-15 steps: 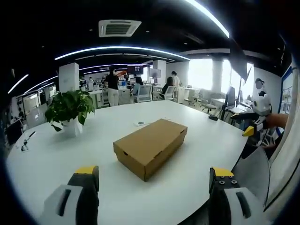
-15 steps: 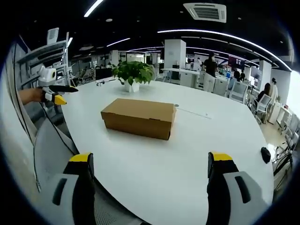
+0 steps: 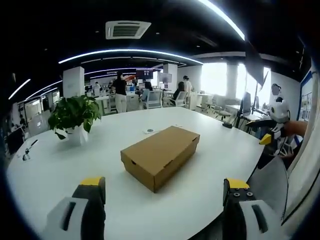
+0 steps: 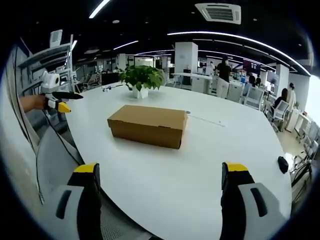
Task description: Operate the shoe box by opening the lid, removing the specified soft item, and placing it in the target area until the item is outside and the box remains undamaged.
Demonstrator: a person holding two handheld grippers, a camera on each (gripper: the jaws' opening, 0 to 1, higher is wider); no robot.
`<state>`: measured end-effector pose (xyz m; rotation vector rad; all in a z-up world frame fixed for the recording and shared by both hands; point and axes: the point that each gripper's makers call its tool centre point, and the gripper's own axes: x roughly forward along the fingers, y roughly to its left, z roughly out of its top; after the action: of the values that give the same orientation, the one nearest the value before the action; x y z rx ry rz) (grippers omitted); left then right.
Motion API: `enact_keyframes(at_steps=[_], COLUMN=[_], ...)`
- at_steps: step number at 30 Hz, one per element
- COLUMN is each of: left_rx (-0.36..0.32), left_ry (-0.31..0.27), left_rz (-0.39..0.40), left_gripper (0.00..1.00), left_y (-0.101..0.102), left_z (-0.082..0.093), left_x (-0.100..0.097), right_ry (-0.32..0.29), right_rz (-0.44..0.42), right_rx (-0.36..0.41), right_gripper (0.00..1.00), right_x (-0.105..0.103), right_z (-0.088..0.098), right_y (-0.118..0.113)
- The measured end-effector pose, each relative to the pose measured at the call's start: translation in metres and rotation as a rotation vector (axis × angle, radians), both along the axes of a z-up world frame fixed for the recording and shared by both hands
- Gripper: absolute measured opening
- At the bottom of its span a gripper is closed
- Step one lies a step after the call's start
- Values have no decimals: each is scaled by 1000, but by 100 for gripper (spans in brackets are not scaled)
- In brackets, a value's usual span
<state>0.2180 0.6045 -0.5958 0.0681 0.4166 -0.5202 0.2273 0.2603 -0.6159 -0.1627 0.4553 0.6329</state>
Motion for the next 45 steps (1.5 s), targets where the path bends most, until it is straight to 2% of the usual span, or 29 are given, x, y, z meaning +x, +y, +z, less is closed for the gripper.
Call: enact_keyframes(at_steps=[25, 45], left_rx=[6, 17], left_ry=[5, 34], left_rz=[0, -10], left_gripper=[100, 100], left_y=[-2, -7], left_z=[-3, -14], left_x=[2, 9], right_ry=[13, 39], right_rz=[5, 63], right_rx=[-7, -14], right_gripper=[96, 96], right_x=[0, 14], right_z=[-3, -2], right_y=[-4, -4])
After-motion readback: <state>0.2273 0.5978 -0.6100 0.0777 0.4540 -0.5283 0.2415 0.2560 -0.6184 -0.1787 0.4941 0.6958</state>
